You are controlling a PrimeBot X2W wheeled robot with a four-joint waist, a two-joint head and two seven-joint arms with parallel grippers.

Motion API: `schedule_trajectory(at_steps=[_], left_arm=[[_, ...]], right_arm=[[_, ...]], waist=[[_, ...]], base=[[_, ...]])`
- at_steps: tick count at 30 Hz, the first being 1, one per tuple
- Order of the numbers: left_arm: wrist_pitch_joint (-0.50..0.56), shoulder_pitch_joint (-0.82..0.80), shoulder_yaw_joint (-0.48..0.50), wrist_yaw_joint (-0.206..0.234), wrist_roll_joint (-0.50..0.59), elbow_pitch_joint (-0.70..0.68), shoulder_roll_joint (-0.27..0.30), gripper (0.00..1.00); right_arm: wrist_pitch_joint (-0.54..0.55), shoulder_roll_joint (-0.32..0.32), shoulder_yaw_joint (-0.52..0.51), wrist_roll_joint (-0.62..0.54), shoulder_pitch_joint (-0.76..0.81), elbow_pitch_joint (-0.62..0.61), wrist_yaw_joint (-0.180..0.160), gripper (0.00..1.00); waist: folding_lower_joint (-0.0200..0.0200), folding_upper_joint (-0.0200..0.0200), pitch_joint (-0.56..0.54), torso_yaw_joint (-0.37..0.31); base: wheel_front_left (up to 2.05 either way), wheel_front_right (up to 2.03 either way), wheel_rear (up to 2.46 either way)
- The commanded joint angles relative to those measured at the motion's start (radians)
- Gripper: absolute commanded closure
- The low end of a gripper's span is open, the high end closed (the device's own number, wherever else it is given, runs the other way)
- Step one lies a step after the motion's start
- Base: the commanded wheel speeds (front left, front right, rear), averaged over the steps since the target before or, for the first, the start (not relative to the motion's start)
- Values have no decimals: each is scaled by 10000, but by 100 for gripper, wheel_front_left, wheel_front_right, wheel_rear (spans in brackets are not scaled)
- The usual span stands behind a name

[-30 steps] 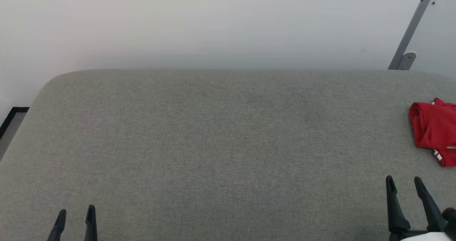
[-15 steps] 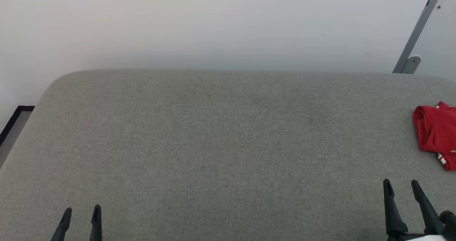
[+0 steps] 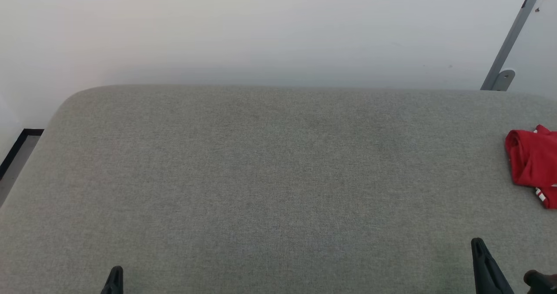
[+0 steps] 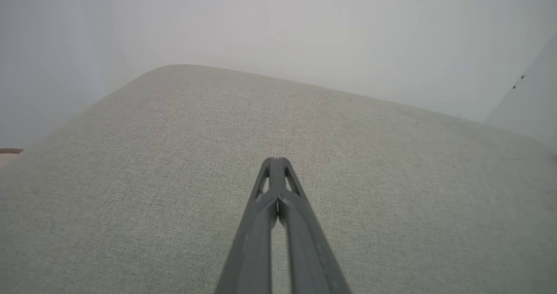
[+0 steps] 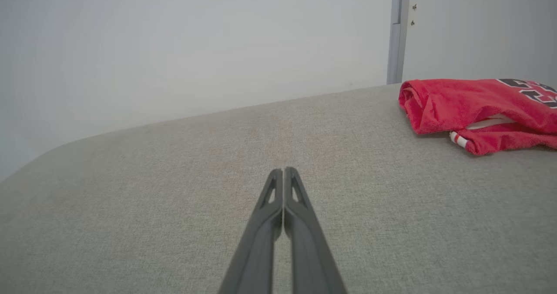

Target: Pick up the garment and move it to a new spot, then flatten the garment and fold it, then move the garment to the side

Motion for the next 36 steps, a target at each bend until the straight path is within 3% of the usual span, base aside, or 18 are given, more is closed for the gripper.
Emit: schedule_trajectory(at_steps=[1, 19, 36], left_arm=[[65, -187, 56, 3, -413, -104, 85, 100], [875, -1156, 148, -8, -3434, 325, -210, 100], [1461, -1803, 237, -16, -5496, 567, -442, 100]], right_arm=[[85, -29, -31, 392, -164, -115, 0, 100], [959, 142, -96, 3449, -860, 41, -1, 100], [1567, 265, -144, 5561, -1336, 157, 0, 100]], waist=[[0, 0, 5, -11], [0, 0, 76, -133], [0, 0, 137, -235]], base=[[0, 0, 0], [0, 0, 0], [0, 0, 0]])
